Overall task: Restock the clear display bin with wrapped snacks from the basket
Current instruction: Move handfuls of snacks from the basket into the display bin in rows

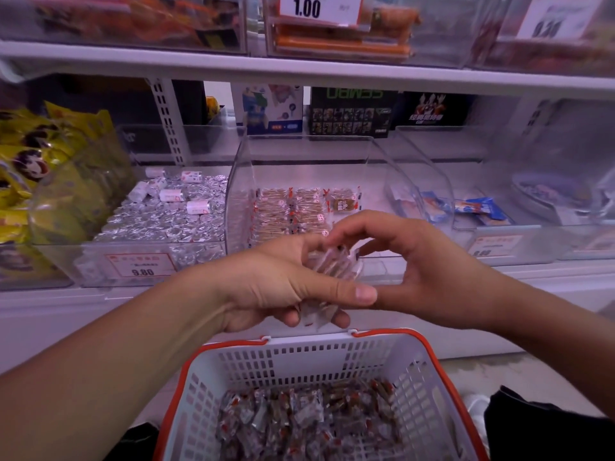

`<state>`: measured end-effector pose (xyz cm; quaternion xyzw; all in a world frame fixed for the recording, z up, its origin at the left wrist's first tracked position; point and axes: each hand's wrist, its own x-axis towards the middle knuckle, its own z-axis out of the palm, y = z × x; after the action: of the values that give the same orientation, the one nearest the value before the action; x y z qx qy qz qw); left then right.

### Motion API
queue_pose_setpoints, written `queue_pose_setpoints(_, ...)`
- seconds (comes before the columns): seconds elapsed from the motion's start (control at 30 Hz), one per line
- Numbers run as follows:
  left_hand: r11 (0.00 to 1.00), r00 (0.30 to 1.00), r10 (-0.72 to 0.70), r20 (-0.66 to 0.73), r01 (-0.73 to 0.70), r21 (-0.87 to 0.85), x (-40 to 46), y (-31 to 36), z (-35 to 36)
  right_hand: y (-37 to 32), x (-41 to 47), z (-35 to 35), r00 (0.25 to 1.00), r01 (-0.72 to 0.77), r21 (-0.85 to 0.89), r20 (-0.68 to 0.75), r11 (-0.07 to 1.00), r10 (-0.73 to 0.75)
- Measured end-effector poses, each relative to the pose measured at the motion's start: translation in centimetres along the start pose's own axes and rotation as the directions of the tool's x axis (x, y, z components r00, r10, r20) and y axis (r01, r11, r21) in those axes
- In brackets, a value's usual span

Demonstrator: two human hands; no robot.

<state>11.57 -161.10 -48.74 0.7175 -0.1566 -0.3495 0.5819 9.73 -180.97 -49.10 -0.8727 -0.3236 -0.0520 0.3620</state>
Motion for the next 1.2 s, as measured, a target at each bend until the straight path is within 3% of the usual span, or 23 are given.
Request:
queue_pose_setpoints(0.13,0.998,0.996,-0.057,0.072,0.056,0.011,-0.6,0.5,-1.2,-0.2,-0.1,0.1,0.999,-0.034,-0.019,-0.019,0.999,0.034)
queue_pose_setpoints(0.3,0.991,0.997,-0.019,0.077,0.008,0.137,-0.1,0.1,-0.5,-1.4,0.0,0.3,0.998,0.040,-0.174,0.054,0.984,-0.031)
queue_pose_setpoints(0.43,0.989,0.997,0.026,0.073,-0.036,0.143,0.0,0.6,-0.6,-2.3,0.5,-0.1,0.993,0.067,-0.216,0.110,0.974,-0.044)
queue_pose_setpoints(0.5,0.998,0.997,0.049,-0.064,-0.046,0.045,0.2,1.3,-1.2,-2.2,1.2,-1.3,0.997,0.044,-0.277,0.077,0.960,-0.023)
queue_pose_setpoints(0.57,0.984,0.925,0.165,-0.343,-0.177,-0.006,0.6,1.5,-2.2,-1.2,2.9,-3.1,0.998,-0.060,-0.366,0.007,0.929,0.068)
queue_pose_setpoints(0.6,0.952,0.826,0.305,-0.475,-0.270,0.142,0.9,1.2,-3.0,-0.2,4.1,-4.0,0.992,-0.123,-0.434,-0.020,0.893,0.127)
queue_pose_setpoints(0.63,0.863,0.704,0.488,-0.515,-0.302,0.405,1.2,0.8,-3.9,1.0,5.6,-4.8,0.983,-0.172,-0.523,-0.033,0.835,0.182)
queue_pose_setpoints(0.67,0.714,0.627,0.639,-0.446,-0.267,0.647,1.5,0.3,-4.6,2.6,7.2,-5.3,0.973,-0.199,-0.619,-0.030,0.759,0.231)
queue_pose_setpoints(0.7,0.562,0.621,0.707,-0.339,-0.201,0.802,1.7,-0.1,-5.1,4.2,8.9,-5.6,0.959,-0.213,-0.702,-0.016,0.679,0.284)
queue_pose_setpoints(0.73,0.436,0.657,0.712,-0.248,-0.136,0.890,1.9,-0.4,-5.5,5.7,10.5,-5.6,0.936,-0.222,-0.768,0.006,0.601,0.353)
queue_pose_setpoints(0.83,0.199,0.752,0.644,-0.141,0.014,0.980,2.5,-1.2,-6.2,9.6,14.5,-4.2,0.824,-0.228,-0.875,0.060,0.427,0.564)
queue_pose_setpoints(1.0,0.179,0.767,0.624,-0.148,0.044,0.983,2.7,-1.5,-7.0,13.8,17.7,-1.0,0.707,-0.277,-0.870,0.102,0.407,0.699)
queue_pose_setpoints(1.2,0.140,0.754,0.646,-0.120,0.037,0.989,2.8,-2.1,-7.4,15.4,17.9,-0.5,0.709,-0.331,-0.862,0.040,0.383,0.704)
